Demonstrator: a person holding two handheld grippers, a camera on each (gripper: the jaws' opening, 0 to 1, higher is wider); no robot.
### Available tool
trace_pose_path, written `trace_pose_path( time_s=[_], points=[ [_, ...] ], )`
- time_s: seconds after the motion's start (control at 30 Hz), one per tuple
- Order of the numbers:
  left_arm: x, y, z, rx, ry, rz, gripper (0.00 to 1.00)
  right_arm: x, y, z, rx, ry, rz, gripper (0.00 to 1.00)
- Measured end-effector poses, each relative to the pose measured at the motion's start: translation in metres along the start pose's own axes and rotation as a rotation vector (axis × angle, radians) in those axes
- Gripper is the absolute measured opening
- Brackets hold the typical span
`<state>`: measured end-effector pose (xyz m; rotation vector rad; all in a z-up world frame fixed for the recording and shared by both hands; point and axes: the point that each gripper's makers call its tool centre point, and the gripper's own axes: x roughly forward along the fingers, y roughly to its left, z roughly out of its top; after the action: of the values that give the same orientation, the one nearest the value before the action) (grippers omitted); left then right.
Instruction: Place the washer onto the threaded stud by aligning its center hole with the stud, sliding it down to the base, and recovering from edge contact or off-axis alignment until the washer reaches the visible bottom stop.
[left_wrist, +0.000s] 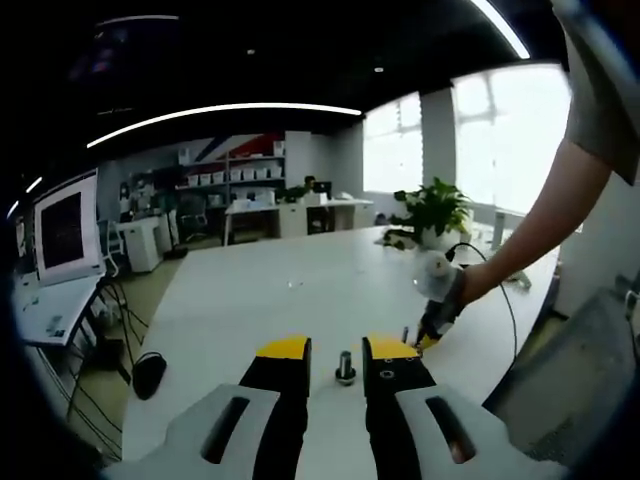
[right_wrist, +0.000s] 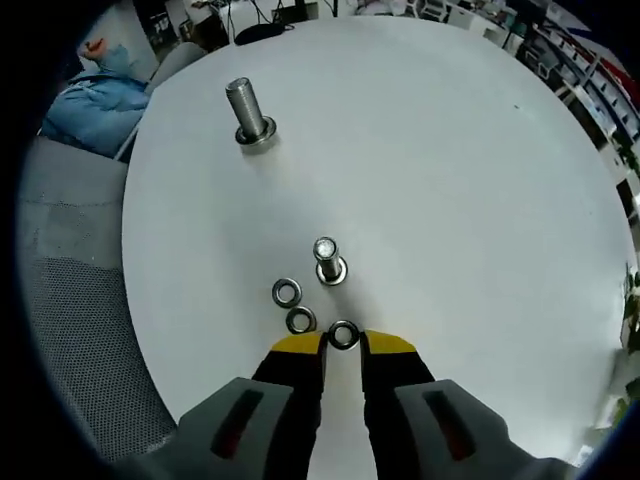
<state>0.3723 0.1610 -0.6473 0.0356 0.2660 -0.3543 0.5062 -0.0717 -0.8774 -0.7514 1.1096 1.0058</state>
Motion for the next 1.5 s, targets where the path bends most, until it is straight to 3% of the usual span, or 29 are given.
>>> trace_pose_path(
  time_s=[0.47, 0.9, 1.27, 1.5],
  points=[
    [0.001, -0.0009, -0.0033, 0.022, 0.018, 0.005, 0.18, -0.0001, 0.0, -0.0003, 0.006, 0.016, -0.002, 0.15],
    [-0.0004, 0.0042, -0.0028, 0.015, 0.015, 0.025, 0.18, -0.0003, 0.0002, -0.0002, 0.03, -0.001, -0.002, 0.14],
    [0.0024, -0.0049, -0.0053, 0.037, 0.029, -0.009, 0.18, -0.0004, -0.0009, -0.0003, 0.055, -0.018, -0.021, 0.14],
    [0.0009, 0.0009, -0.0031, 0.026, 0.017, 0.006, 0.18, -0.0012, -0.0016, -0.0011, 0.075, -0.035, -0.043, 0.13]
  ],
)
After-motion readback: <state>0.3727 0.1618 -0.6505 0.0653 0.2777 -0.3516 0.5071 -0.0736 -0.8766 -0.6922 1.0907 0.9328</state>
